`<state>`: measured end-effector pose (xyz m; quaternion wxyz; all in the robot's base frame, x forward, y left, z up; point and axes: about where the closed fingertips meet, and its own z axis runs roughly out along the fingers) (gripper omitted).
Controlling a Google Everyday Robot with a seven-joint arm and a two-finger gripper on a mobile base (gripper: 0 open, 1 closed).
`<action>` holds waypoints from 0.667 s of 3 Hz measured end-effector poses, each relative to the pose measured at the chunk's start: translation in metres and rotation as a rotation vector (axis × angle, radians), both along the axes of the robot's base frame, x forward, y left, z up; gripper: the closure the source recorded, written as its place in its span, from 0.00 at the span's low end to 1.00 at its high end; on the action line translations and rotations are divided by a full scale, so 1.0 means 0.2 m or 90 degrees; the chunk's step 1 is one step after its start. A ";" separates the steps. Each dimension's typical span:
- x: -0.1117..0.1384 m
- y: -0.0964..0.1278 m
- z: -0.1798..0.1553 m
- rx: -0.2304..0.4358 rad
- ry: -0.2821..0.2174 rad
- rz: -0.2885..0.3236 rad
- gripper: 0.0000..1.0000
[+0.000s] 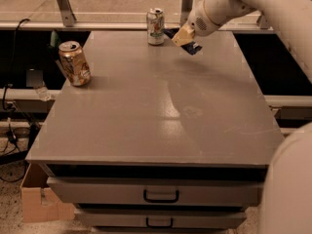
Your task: Move rxbar blueberry near 7up can
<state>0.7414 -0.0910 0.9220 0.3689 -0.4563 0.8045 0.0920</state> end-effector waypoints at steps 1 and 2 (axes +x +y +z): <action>0.13 0.08 -0.08 0.004 0.013 -0.012 1.00; 0.24 0.12 -0.15 0.005 0.032 -0.029 0.83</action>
Offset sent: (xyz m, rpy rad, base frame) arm 0.0796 0.0239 -0.0372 0.0117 0.0791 -0.0911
